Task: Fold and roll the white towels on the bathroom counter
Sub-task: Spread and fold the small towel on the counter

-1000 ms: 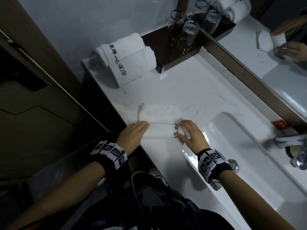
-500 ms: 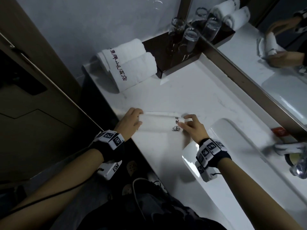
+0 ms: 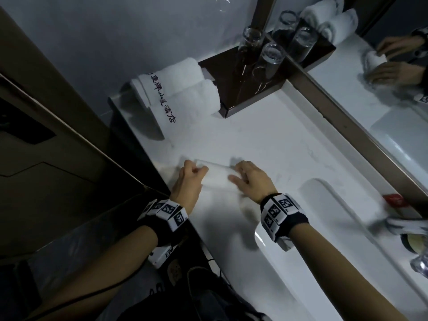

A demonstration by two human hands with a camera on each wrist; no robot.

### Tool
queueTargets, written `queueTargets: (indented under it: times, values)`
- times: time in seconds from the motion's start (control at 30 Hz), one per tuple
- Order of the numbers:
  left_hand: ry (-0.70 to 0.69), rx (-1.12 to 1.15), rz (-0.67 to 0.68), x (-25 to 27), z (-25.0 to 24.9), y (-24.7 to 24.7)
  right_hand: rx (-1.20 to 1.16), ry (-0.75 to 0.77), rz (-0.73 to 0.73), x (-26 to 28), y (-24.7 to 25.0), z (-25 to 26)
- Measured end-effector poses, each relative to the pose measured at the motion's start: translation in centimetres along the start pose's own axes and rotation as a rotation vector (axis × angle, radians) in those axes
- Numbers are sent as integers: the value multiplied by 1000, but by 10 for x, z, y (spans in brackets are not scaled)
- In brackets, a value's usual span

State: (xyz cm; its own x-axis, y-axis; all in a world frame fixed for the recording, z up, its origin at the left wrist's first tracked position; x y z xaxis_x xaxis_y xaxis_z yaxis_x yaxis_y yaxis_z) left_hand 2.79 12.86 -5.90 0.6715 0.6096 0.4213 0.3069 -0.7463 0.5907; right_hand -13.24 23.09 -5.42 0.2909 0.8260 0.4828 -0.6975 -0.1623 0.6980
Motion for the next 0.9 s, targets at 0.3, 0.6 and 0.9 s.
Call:
queueTargets:
  times: [0.3, 0.6, 0.9]
  values:
    - [68, -186, -59, -36, -12, 20, -307, -196, 321, -33, 6, 10]
    - [58, 71, -124, -32, 16, 32, -863, -215, 60, -71, 0, 49]
    - [374, 952, -57, -71, 27, 71, -1178, -339, -230, -129, -11, 80]
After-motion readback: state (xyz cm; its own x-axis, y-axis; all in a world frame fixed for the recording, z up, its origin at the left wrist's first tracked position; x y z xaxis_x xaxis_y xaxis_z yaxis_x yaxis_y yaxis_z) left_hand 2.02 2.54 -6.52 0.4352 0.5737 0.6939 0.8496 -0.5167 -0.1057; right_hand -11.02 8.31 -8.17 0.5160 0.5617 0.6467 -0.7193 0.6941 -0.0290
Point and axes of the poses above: each hand's wrist, its own x-axis away from the middle knuckle, its own y-axis out of the back of the hand, z = x × y, the point moved 1 cm from there along -x, towards the middle knuckle, and after that the axes turned 11 degrees about z, right-handed, at the moved point
